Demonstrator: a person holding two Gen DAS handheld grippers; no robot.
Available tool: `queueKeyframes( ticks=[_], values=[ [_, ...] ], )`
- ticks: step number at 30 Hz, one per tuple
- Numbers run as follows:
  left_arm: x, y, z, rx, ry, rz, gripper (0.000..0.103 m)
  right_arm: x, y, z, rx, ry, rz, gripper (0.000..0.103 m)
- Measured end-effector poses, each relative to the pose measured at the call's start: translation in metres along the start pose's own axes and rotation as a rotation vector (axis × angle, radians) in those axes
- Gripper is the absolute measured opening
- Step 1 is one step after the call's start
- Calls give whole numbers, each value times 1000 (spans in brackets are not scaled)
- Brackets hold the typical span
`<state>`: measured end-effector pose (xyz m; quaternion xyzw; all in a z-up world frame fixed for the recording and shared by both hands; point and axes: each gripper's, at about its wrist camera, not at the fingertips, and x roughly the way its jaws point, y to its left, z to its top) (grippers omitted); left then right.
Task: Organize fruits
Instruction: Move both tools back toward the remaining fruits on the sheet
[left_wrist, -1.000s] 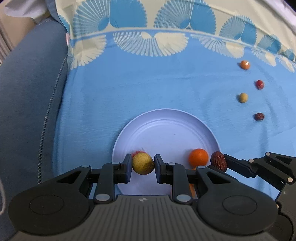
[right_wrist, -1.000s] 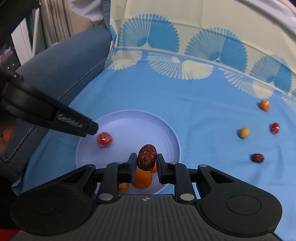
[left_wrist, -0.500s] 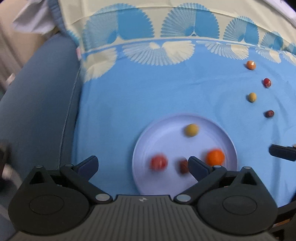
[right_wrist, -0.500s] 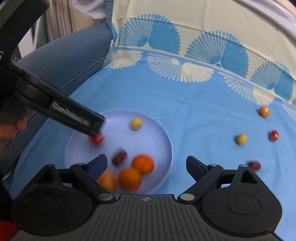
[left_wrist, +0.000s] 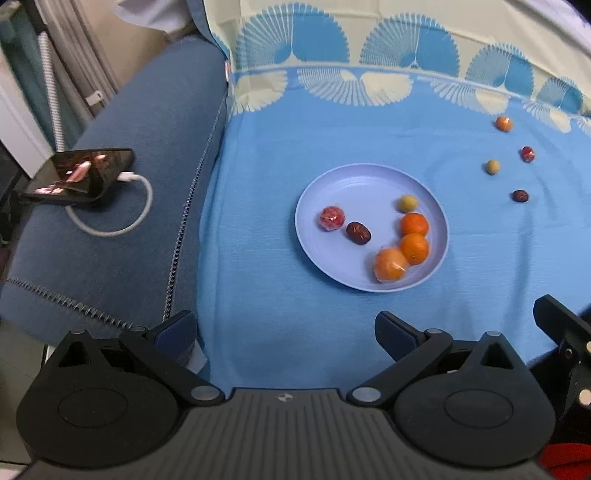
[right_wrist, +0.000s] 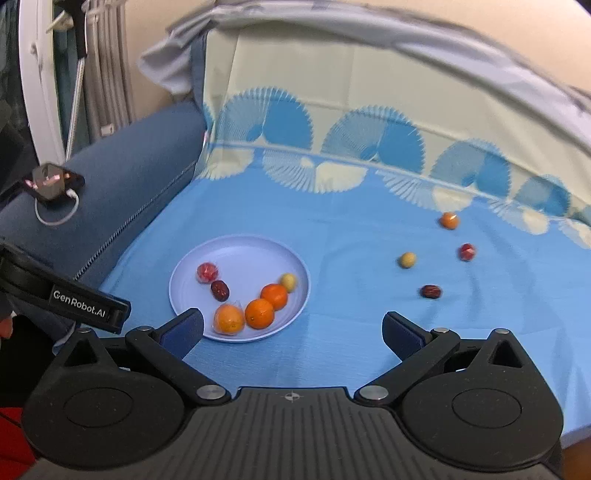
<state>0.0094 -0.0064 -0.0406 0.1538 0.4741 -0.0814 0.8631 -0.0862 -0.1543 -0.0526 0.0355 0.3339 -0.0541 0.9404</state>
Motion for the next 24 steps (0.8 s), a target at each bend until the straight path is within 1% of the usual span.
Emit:
queueKeyframes(
  ticks=[3, 7, 11, 18, 24],
  values=[
    [-16, -6, -15, 10, -26, 17, 103, -20, 0, -8, -3, -26, -6, 102],
    [-33, -7, -28, 7, -46, -7, 103, -43, 2, -17, -22, -72, -15, 102],
    [-48, -6, -34, 6, -79, -2, 103, -58, 7, -21, -43, -108, -14, 102],
    [-58, -7, -37, -3, -96, -8, 103, -74, 13, -25, -67, -137, -20, 102],
    [-56, -4, -37, -3, -97, -14, 103, -74, 14, -25, -63, -130, -29, 102]
  ],
)
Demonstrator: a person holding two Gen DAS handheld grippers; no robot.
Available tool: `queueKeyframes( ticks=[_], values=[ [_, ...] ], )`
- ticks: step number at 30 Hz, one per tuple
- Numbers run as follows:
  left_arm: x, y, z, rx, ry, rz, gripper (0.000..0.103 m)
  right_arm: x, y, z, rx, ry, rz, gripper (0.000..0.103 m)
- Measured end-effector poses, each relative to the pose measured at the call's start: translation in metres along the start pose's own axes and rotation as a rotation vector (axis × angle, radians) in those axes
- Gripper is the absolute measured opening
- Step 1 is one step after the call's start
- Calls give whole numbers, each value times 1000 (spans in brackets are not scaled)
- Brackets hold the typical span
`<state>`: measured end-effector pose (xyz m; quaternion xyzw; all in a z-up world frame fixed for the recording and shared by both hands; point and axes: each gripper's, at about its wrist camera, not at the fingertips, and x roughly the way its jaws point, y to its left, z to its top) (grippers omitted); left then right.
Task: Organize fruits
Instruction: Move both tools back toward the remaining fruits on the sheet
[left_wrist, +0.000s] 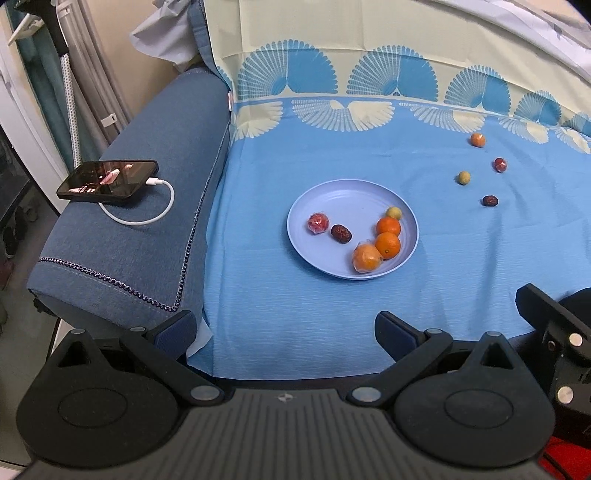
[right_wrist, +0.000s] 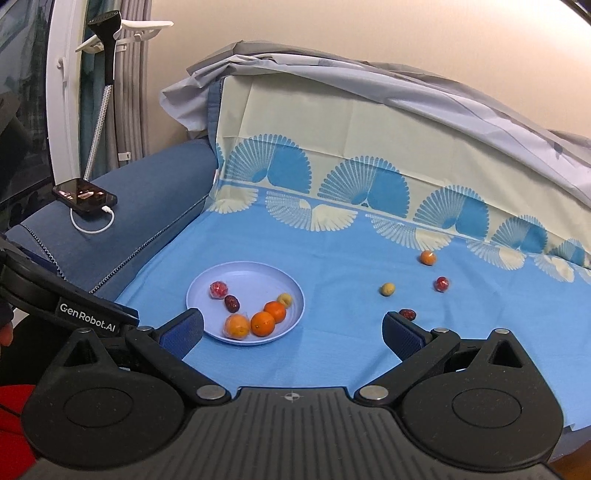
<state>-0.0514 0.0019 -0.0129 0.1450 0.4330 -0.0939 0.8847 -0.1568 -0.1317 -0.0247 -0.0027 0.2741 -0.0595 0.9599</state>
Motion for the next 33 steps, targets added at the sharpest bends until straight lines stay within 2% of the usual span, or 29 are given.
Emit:
queueKeyframes(
  ticks=[12, 22, 28, 33],
  values=[
    [12, 3, 1, -5, 27, -7, 103, 8, 5, 3, -5, 27, -8, 102],
    [17, -9, 11, 27, 12, 22, 103, 21, -13, -1, 57, 51, -20, 102],
    [28, -28, 38, 39, 0, 7, 103, 35, -41, -5, 117, 51, -64, 102],
    [44, -69, 70, 91, -21, -44, 103, 52, -93, -8, 189, 42, -174, 102]
  ],
)
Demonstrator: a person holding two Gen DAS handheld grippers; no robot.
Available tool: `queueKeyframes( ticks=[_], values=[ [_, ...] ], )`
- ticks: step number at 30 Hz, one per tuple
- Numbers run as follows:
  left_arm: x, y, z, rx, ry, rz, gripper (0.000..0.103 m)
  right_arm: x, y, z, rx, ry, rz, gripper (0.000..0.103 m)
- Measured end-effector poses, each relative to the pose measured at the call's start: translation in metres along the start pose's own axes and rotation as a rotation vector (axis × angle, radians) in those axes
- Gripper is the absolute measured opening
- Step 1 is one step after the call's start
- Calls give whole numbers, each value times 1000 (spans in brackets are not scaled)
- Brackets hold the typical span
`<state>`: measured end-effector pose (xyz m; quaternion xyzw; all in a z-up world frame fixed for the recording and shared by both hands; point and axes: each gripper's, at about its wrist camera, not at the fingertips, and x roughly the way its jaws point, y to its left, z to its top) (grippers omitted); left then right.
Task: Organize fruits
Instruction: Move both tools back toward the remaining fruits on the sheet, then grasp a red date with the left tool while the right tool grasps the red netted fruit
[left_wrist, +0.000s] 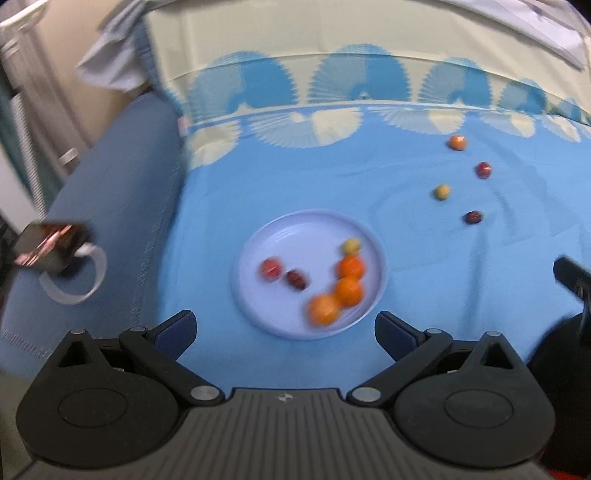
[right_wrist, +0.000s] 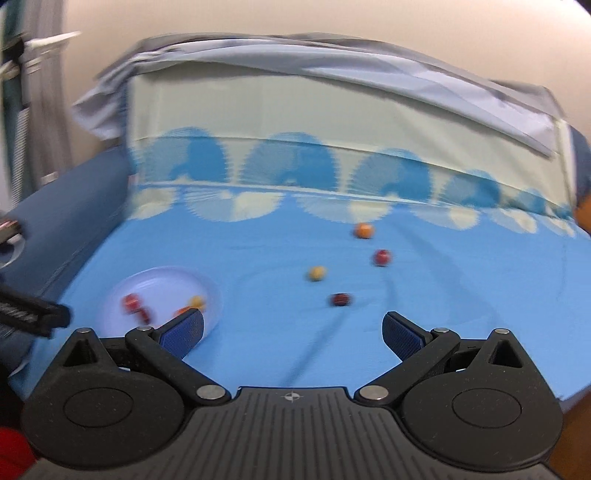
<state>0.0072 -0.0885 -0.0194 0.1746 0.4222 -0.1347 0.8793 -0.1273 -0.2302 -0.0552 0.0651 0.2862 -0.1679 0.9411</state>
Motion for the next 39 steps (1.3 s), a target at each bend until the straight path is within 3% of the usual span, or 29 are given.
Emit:
queueKeyframes(
  ticks=[8, 16, 18, 23, 27, 28, 33, 35, 36, 37, 38, 39],
  values=[
    [72, -110, 56, 113, -8, -137, 103, 80, -95, 22, 110, -29, -163, 102],
    [186, -210, 93, 230, -35, -218, 103, 220, -147, 39, 48, -1, -112, 102],
    [210, -222, 96, 241, -38, -222, 103, 254, -154, 37, 21, -20, -81, 102],
    [255, -233, 111, 225, -6, -281, 103, 331, -162, 33, 1, 29, -10, 102],
    [265, -238, 112, 267, -24, -255, 103, 376, -159, 26, -5, 50, -47, 102],
    [265, -236, 112, 257, -25, -260, 103, 384, -158, 22, -4, 84, -60, 102],
    [267, -231, 112, 177, 18, -264, 103, 381, -162, 20, 21, 74, -39, 102],
    [263, -229, 114, 138, 40, -240, 93, 381, -160, 21, 10, 72, -47, 96],
    [259, -227, 113, 98, 47, -251, 73, 378, -160, 21, 8, 60, -49, 64],
    [255, -225, 113, 74, 46, -257, 53, 374, -159, 21, 5, 38, -40, 44],
    [251, -225, 114, 74, 41, -260, 40, 370, -160, 22, 7, 30, -21, 29],
    [249, -227, 115, 89, 45, -276, 22, 369, -161, 24, 21, 36, -15, 29]
  ],
)
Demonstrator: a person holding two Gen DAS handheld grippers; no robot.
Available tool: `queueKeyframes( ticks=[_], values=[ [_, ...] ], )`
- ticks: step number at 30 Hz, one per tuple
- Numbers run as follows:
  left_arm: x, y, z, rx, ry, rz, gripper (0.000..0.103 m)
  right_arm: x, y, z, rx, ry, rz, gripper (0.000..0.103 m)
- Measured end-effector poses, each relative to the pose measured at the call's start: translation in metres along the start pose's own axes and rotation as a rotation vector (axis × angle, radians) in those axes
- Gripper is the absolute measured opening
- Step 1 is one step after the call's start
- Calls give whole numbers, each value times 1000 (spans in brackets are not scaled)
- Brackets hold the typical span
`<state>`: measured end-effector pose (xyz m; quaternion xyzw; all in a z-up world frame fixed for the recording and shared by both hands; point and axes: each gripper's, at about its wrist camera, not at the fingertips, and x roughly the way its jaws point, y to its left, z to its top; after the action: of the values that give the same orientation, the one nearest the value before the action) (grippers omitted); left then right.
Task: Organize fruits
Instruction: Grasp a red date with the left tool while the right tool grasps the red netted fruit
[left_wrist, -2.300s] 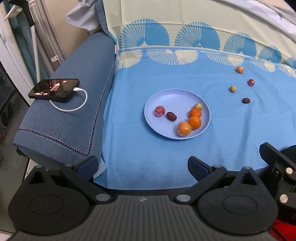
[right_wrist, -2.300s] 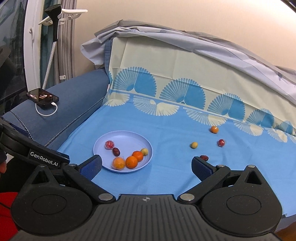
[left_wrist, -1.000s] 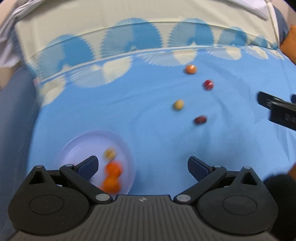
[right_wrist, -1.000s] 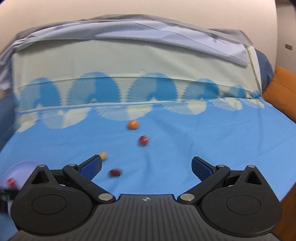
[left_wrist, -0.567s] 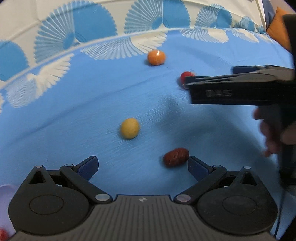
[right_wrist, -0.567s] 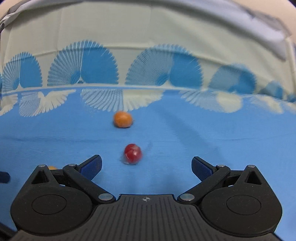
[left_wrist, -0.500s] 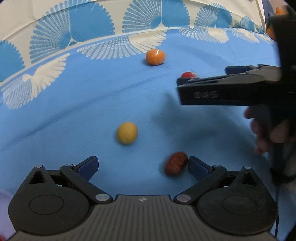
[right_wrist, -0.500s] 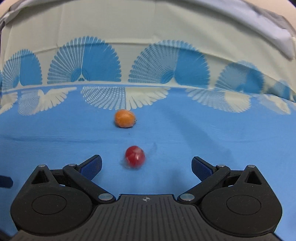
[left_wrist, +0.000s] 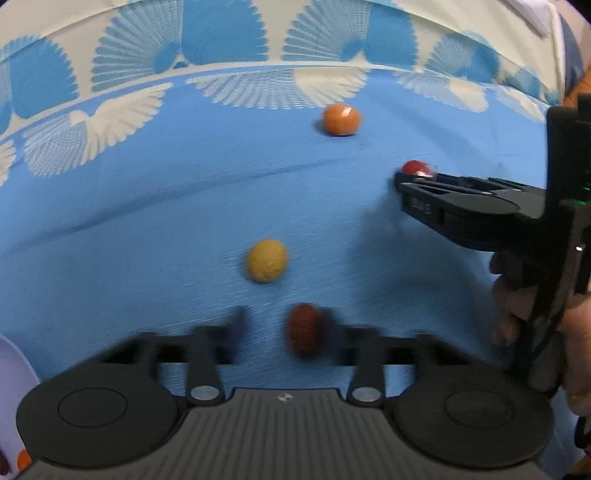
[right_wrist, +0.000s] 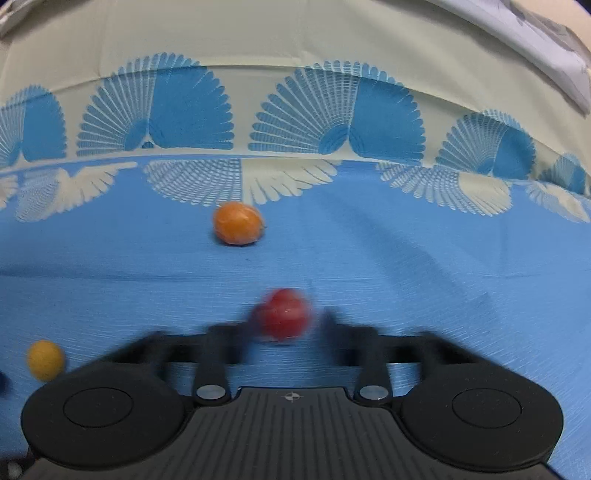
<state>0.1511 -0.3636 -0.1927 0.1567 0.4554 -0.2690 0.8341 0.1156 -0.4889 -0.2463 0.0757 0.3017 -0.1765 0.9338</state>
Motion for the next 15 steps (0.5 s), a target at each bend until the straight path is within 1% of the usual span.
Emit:
queueKeyframes(
  ticks=[1, 3, 5, 7, 10, 12, 15],
  values=[
    [-2, 0, 1, 4, 14, -15, 22, -2, -2, 0, 19, 1, 2, 29],
    [-11, 3, 3, -11, 35, -49, 22, -6, -3, 0, 32, 10, -25, 29],
    [-26, 5, 2, 9, 14, -25, 22, -16, -5, 2, 43, 1, -53, 29],
    [-45, 11, 1, 23, -9, -18, 22, -34, -8, 6, 76, -16, -51, 29],
    [-83, 24, -2, 10, -26, -11, 22, -65, -9, 13, 116, -39, -47, 29],
    [-112, 36, -7, -6, -39, 1, 22, -90, -6, 17, 141, -55, -36, 29],
    [-159, 59, -18, -24, -72, 34, 22, -137, 6, 22, 165, -101, 12, 29]
  ],
)
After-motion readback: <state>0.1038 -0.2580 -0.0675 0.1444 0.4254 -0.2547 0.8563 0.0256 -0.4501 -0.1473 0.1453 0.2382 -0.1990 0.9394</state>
